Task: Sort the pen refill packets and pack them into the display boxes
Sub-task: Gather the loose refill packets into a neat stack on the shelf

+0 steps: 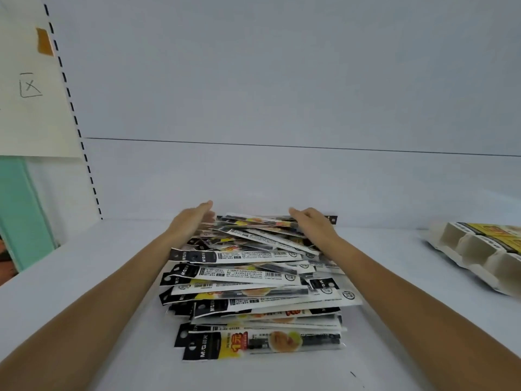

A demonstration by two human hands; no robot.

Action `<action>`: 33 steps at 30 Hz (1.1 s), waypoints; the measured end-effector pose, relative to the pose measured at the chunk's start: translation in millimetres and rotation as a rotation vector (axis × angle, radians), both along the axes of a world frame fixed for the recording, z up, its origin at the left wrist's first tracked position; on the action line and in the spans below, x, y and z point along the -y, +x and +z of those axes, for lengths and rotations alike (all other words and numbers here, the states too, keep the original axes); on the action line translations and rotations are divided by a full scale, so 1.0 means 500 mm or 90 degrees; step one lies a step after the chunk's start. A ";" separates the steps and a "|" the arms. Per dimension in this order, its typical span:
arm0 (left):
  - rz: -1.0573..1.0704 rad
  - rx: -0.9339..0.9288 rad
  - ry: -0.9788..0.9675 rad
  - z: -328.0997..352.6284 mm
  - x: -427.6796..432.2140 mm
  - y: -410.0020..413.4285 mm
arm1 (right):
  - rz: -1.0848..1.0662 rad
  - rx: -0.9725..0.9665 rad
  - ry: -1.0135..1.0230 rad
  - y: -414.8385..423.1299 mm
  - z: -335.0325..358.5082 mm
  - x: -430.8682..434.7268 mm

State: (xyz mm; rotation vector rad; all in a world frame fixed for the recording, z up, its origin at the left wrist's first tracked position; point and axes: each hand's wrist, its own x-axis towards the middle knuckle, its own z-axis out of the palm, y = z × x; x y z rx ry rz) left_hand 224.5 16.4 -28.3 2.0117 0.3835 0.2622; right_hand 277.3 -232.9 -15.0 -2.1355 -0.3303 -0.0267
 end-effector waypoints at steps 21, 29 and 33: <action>-0.030 -0.016 0.139 -0.015 0.010 0.002 | -0.088 0.032 -0.019 0.056 -0.024 0.020; 0.043 0.030 -0.033 -0.022 -0.026 0.004 | -0.257 -0.037 -0.028 0.134 -0.039 0.086; 0.043 0.034 -0.030 -0.027 -0.017 0.015 | -0.298 0.007 -0.049 0.130 -0.043 0.107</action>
